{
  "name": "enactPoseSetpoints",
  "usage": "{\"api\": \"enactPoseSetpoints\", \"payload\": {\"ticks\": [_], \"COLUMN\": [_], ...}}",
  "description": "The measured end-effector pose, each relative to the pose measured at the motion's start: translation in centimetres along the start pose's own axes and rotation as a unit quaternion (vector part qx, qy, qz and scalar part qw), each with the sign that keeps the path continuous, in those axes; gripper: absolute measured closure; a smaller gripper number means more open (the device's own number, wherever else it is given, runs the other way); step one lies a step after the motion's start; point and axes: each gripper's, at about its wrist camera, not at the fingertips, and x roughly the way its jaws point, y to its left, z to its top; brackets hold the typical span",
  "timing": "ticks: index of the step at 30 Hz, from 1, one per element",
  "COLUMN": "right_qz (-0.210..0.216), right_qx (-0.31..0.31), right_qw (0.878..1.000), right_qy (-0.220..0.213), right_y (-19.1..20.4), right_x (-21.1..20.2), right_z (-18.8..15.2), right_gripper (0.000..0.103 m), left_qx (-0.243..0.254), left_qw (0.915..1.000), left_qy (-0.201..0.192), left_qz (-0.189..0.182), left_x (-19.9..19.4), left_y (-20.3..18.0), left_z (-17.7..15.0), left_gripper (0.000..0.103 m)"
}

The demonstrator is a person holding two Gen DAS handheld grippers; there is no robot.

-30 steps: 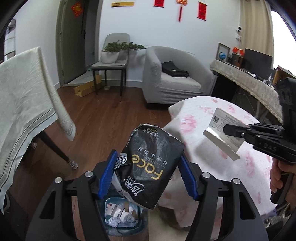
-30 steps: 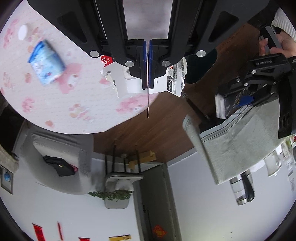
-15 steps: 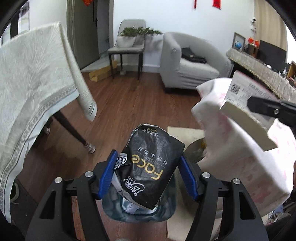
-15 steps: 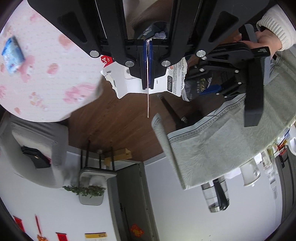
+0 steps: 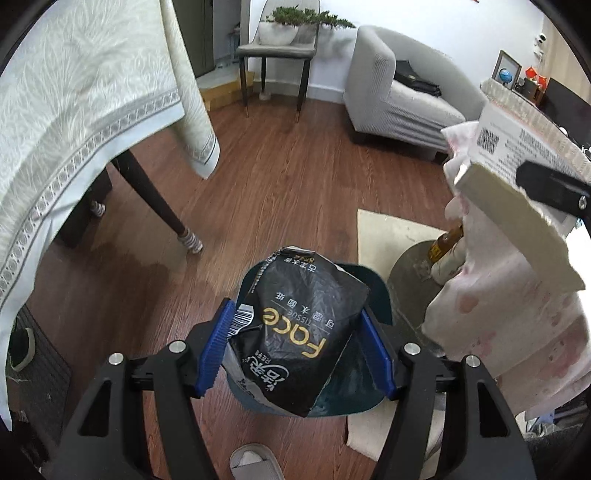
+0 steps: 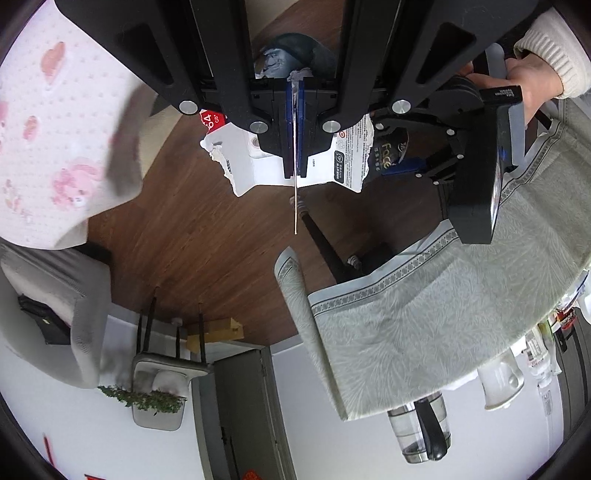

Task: Collect trash
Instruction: 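Open the left tool to drop the tissue pack while right tool releases the box into the bin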

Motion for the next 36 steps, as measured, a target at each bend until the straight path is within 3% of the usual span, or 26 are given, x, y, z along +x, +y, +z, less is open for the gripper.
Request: {"api": "enactPoseSetpoints", "payload": {"ticks": [8, 12, 19, 36], "right_qz": [0.006, 0.007, 0.003, -0.028], "right_qx": [0.006, 0.005, 0.003, 0.0], "right_qw": [1.0, 1.0, 0.999, 0.994], "right_qy": [0.015, 0.022, 0.036, 0.107], "right_y": [0.6, 1.0, 1.4, 1.6], "right_x": [2.2, 3.2, 4.6, 10.2], "right_z": [0.0, 0.1, 0.0, -2.3], "right_gripper": [0.101, 0.101, 0.101, 0.101], "left_qx": [-0.006, -0.003, -0.002, -0.023], "left_qw": [0.9992, 0.9988, 0.9988, 0.9981], "left_qy": [0.04, 0.048, 0.048, -0.057], "left_qz": [0.002, 0.0, 0.0, -0.001], "left_x": [2.1, 2.6, 2.2, -4.9], "left_y": [1.0, 1.2, 1.9, 3.0], "left_z": [-1.3, -1.6, -2.1, 0.4], "left_gripper": [0.034, 0.024, 0.022, 0.022]}}
